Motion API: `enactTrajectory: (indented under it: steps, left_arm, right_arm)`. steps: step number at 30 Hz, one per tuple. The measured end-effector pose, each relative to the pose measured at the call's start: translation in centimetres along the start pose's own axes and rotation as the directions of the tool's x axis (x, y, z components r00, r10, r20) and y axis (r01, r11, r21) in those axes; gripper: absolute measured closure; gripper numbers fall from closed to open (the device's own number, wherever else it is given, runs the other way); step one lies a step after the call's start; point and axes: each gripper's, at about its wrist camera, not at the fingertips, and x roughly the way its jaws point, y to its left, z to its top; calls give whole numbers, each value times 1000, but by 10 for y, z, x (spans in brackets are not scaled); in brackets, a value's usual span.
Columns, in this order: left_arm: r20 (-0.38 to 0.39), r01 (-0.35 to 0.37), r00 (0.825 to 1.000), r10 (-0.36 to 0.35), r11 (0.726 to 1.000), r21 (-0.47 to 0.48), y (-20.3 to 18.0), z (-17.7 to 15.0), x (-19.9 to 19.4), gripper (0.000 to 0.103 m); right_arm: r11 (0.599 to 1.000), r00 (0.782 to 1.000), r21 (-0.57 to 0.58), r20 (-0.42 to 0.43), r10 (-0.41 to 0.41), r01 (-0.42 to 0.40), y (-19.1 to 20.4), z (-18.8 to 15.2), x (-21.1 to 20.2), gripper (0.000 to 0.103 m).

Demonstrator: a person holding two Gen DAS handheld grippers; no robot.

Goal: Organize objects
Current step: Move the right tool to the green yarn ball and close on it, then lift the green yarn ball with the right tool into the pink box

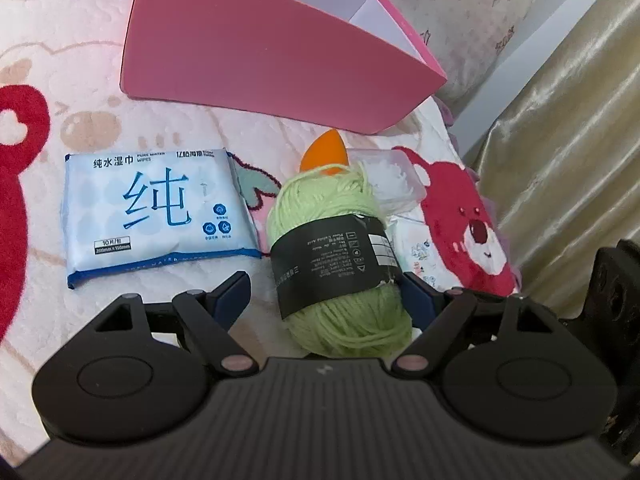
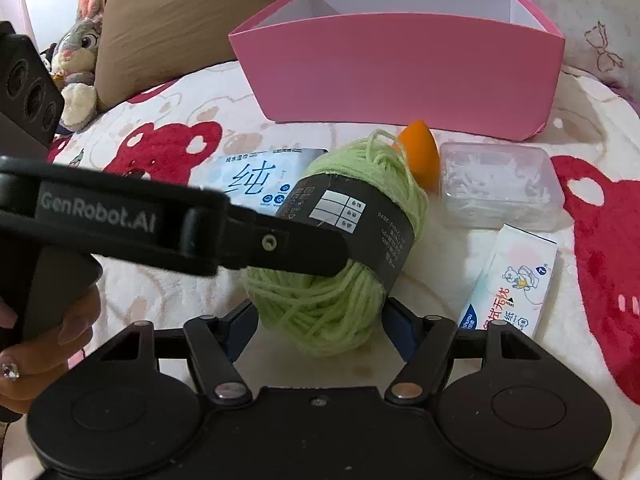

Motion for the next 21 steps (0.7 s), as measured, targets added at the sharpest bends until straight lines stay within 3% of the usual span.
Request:
enactTrajectory:
  steps: [4, 7, 10, 12, 14, 17, 21]
  left_arm:
    - [-7, 24, 1000, -24, 1000, 8, -6, 4, -5, 23]
    - [-37, 67, 997, -67, 998, -6, -11, 6, -6, 22]
    - [-38, 22, 999, -22, 1000, -8, -15, 5, -3, 23]
    - [-32, -50, 998, 51, 998, 22, -17, 3, 0, 43]
    - [-48, -94, 994, 97, 993, 71, -21, 0, 5, 47]
    - [-36, -93, 995, 97, 991, 93, -28, -4, 0, 52]
    - [-19, -88, 996, 91, 989, 116, -37, -5, -7, 53]
  right_arm:
    - [1000, 999, -20, 32, 9, -9, 5, 2, -6, 15]
    - [999, 998, -49, 59, 16, -13, 9, 4, -9, 13]
    - [999, 997, -34, 69, 19, -17, 7, 6, -7, 13]
    - [1000, 997, -6, 70, 16, -16, 3, 6, -5, 19]
    - [1000, 998, 4, 65, -10, 10, 1, 2, -5, 35]
    - [1000, 996, -2, 89, -9, 9, -1, -4, -11, 43]
    - [1000, 994, 5, 104, -17, 17, 1, -4, -20, 45]
